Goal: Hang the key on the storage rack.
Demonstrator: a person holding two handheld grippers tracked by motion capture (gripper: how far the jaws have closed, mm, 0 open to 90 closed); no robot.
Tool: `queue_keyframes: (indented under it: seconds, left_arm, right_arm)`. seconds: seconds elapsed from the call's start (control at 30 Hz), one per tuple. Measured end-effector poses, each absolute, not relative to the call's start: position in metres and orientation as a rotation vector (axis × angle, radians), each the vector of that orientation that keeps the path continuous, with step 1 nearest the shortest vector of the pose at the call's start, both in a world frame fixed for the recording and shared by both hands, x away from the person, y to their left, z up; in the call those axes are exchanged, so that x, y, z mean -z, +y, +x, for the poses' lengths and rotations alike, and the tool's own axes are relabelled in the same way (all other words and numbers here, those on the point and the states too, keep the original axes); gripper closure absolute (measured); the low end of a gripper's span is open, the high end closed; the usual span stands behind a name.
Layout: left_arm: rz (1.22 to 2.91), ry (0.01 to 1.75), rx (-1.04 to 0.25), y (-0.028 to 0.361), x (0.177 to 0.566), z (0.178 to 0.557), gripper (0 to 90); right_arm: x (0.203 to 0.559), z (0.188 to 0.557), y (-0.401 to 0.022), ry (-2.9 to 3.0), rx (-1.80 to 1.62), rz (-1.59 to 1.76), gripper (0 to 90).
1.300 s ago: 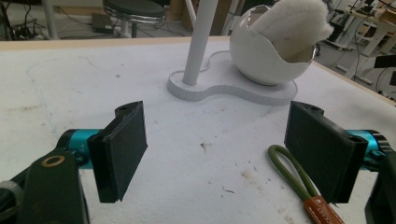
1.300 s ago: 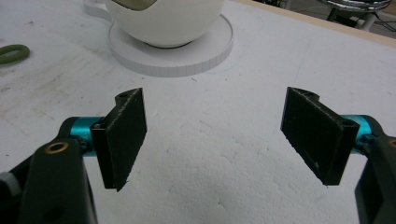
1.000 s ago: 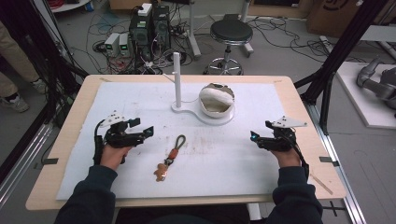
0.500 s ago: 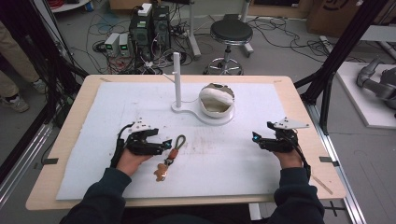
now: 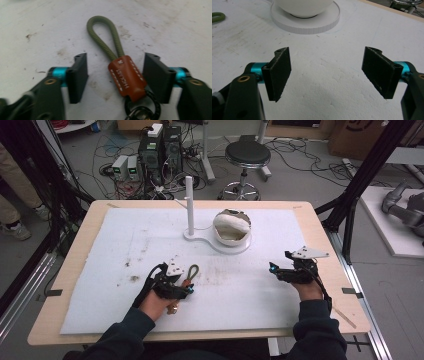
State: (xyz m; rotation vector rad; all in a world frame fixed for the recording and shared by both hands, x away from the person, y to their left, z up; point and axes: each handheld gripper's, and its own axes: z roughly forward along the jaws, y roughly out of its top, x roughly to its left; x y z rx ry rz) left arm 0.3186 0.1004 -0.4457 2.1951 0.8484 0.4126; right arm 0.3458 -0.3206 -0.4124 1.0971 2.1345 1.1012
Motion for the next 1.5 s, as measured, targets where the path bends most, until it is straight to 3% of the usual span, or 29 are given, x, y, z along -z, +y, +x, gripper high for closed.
queue_keyframes:
  seconds: [0.03, 0.33, 0.53, 0.67, 1.13, 1.5]
  left_arm:
    - [2.195, 0.848, -0.413, 0.1, 0.446, 0.319, 49.8]
    - [2.155, 0.869, -0.345, 0.109, 0.446, 0.324, 64.7]
    - [2.178, 0.836, -0.382, 0.107, 0.445, 0.324, 69.2]
    - [2.146, 0.838, -0.385, 0.109, 0.443, 0.327, 70.3]
    - [1.778, 0.838, -0.45, 0.156, 0.403, 0.332, 70.6]
    - [1.594, 0.808, -0.533, 0.185, 0.355, 0.346, 70.7]
  right_arm:
    - [0.412, 0.346, -0.321, 2.134, -1.101, 1.097, 24.0]
    - [0.412, 0.345, -0.322, 2.134, -1.099, 1.091, 24.3]
    - [0.413, 0.346, -0.321, 2.136, -1.098, 1.092, 24.3]
    - [0.413, 0.346, -0.321, 2.136, -1.1, 1.096, 24.5]
    - [0.412, 0.345, -0.325, 2.118, -1.119, 1.105, 24.5]
    - [0.41, 0.344, -0.327, 2.093, -1.15, 1.13, 24.6]
